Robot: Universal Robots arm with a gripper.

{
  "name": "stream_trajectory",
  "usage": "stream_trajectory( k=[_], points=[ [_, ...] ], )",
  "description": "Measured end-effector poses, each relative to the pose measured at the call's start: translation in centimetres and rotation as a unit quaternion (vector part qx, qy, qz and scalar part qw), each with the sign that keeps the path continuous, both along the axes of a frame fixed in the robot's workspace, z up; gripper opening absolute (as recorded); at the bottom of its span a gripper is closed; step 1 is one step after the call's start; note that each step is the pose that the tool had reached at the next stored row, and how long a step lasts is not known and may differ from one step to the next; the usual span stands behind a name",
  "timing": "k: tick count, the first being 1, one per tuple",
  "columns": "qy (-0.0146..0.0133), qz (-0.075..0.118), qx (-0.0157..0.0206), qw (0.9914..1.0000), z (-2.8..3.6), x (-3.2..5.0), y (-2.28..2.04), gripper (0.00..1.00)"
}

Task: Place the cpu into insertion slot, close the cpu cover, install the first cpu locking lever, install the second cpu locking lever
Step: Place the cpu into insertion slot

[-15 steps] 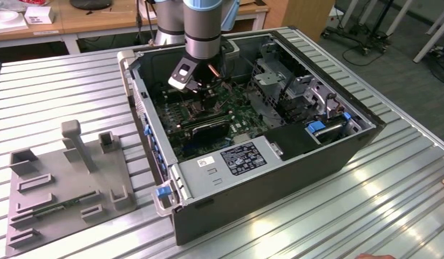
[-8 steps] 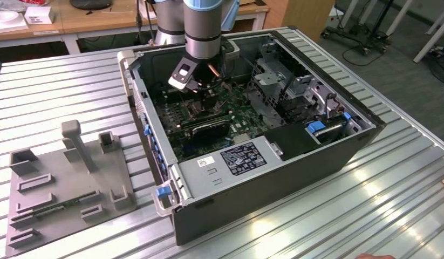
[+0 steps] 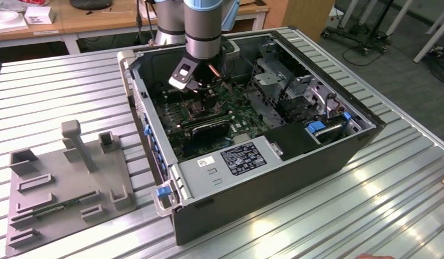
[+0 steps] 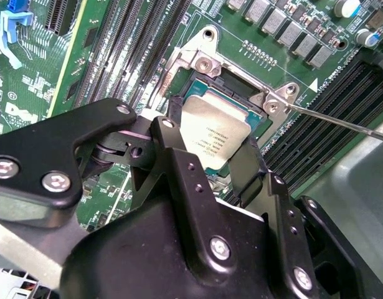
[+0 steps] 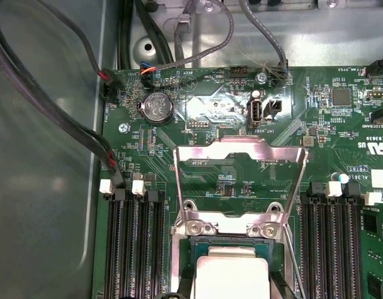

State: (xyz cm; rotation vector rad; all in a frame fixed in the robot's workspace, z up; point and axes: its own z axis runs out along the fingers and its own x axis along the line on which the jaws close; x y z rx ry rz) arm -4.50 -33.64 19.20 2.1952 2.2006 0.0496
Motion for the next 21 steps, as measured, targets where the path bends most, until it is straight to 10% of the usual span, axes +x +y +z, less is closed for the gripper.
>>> stream_trajectory(
  k=[17, 21],
  points=[
    [-0.0002, 0.000, 0.0005, 1.00000, -0.02, 0.01, 0.01, 0.54],
    [0.0000, 0.000, 0.0002, 1.00000, -0.01, 0.00, 0.00, 0.67]
  ],
)
